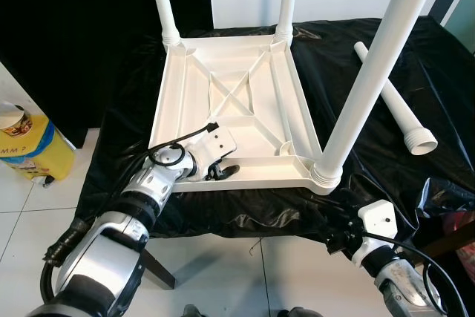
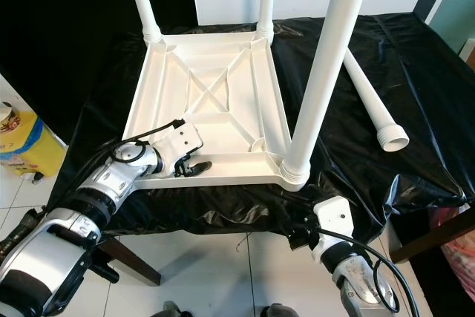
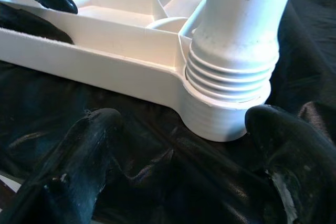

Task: Building children table

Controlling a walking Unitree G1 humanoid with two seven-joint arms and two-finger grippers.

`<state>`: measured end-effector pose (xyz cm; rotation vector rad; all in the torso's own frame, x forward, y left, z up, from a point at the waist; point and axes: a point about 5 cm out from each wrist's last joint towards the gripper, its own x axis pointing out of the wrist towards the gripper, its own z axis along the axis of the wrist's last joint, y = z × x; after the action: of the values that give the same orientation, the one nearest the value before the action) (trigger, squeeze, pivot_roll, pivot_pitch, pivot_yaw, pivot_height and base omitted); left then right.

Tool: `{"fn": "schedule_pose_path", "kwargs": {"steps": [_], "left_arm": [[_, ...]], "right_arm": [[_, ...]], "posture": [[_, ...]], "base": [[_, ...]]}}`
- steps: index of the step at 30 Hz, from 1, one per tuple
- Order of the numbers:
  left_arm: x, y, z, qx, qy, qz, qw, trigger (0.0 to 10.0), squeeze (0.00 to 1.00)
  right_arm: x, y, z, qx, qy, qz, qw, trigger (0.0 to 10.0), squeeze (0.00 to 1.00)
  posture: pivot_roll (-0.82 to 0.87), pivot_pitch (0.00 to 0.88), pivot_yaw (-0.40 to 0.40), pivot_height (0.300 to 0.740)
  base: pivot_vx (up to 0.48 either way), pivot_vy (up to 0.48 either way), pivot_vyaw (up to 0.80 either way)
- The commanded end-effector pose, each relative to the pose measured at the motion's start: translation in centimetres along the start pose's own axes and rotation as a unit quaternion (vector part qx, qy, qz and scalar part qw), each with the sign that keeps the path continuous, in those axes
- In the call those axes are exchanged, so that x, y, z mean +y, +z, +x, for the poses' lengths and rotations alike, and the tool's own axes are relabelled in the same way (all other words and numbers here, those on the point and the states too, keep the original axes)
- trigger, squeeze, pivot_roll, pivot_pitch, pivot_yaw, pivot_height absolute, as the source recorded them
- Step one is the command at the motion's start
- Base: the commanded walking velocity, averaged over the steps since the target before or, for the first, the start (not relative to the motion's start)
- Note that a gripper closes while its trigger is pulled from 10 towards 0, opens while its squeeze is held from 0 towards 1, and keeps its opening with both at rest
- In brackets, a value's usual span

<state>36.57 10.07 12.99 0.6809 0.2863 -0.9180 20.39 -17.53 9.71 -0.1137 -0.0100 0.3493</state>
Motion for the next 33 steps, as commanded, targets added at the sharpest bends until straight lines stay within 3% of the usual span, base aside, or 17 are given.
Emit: {"fn": "schedule_pose_path", "kwargs": {"steps": [1, 13, 15, 33], "left_arm": [[0.6, -0.7, 0.0, 0.025, 0.042, -0.013, 0.999, 10.0, 0.00], [1.9, -1.0, -0.4, 0.037, 0.082, -0.074, 0.993, 9.8, 0.00], [2.1, -1.0, -0.4, 0.037, 0.086, -0.080, 0.992, 0.0, 0.00], [2.5, -1.1, -0.8, 0.030, 0.097, -0.099, 0.990, 0.0, 0.00]], "right_arm": [[0.1, -0.4, -0.1, 0.007, 0.000, -0.002, 1.000, 10.0, 0.00], [0.1, -0.4, 0.0, 0.006, -0.003, -0.003, 1.000, 10.0, 0.00], [0.2, -0.4, 0.1, 0.006, -0.003, -0.004, 1.000, 10.0, 0.00], [0.1, -0.3, 0.1, 0.007, -0.006, -0.005, 1.000, 10.0, 0.00]], "posture": [[-0.15, 0.060, 0.031, 0.740], [-0.15, 0.061, 0.035, 0.740], [-0.15, 0.064, 0.035, 0.740], [-0.15, 0.079, 0.034, 0.740]], "base": [[0.000, 0.000, 0.00], [0.000, 0.000, 0.00], [0.000, 0.000, 0.00], [0.000, 0.000, 0.00]]}}
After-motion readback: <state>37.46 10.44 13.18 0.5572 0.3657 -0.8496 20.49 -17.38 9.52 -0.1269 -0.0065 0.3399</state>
